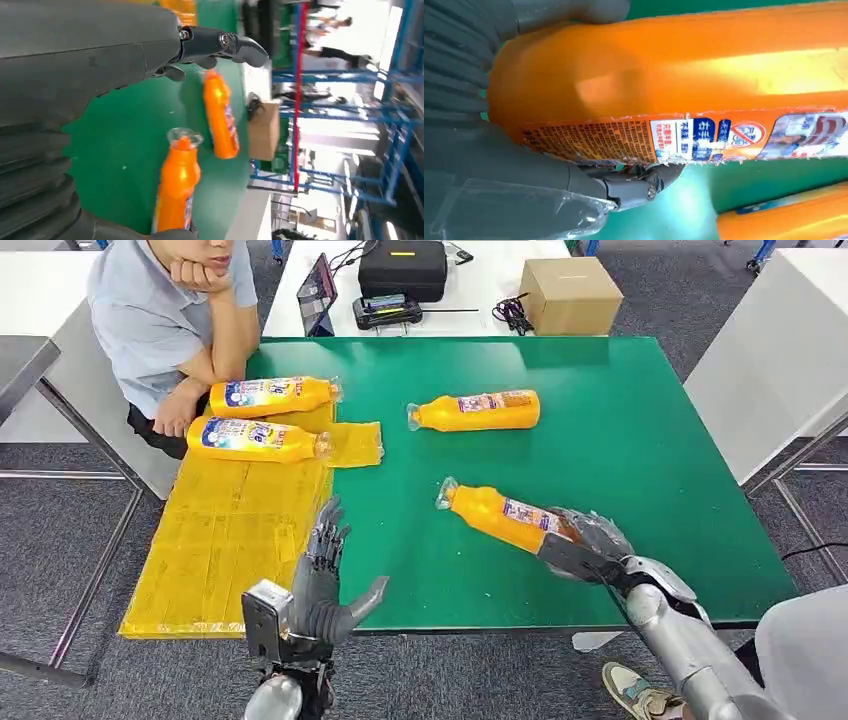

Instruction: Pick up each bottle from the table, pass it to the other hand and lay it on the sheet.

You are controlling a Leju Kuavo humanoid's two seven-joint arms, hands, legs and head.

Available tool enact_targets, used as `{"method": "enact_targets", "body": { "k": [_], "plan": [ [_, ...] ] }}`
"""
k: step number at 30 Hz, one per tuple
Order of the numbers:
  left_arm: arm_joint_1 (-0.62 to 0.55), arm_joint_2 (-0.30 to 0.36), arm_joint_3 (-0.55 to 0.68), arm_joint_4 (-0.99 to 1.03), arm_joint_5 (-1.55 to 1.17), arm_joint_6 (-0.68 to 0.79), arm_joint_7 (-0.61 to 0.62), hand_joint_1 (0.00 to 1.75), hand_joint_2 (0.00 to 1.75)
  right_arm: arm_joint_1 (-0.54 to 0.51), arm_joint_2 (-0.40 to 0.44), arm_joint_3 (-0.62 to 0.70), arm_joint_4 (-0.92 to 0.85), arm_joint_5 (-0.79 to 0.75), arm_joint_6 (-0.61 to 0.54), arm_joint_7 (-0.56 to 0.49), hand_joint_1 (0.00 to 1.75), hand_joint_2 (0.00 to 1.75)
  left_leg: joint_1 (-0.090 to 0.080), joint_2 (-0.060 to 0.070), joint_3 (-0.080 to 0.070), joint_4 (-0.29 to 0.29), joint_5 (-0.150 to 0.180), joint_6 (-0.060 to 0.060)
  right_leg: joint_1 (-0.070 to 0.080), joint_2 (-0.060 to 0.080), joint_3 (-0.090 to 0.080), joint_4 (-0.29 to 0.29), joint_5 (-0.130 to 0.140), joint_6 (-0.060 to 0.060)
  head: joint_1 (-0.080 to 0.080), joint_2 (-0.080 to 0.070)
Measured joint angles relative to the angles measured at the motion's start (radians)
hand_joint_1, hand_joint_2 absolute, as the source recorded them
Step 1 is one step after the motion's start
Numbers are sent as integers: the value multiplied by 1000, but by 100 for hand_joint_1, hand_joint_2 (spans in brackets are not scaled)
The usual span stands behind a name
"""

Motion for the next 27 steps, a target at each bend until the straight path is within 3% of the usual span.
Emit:
{"method": "enact_targets", "body": {
  "k": [9, 27],
  "plan": [
    [-21, -5, 21, 123, 217, -199, 81, 0, 175, 28, 50, -13, -109, -85, 40, -36, 175, 175, 0, 0, -2, 0, 0, 0, 0, 0, -2, 0, 0, 0, 0, 0],
    [-107, -24, 50, 272, 247, -265, 0, 0, 175, 79, 166, -8, -257, -180, 80, -61, 175, 175, 0, 0, -3, 0, 0, 0, 0, 0, -3, 0, 0, 0, 0, 0]
  ]
}}
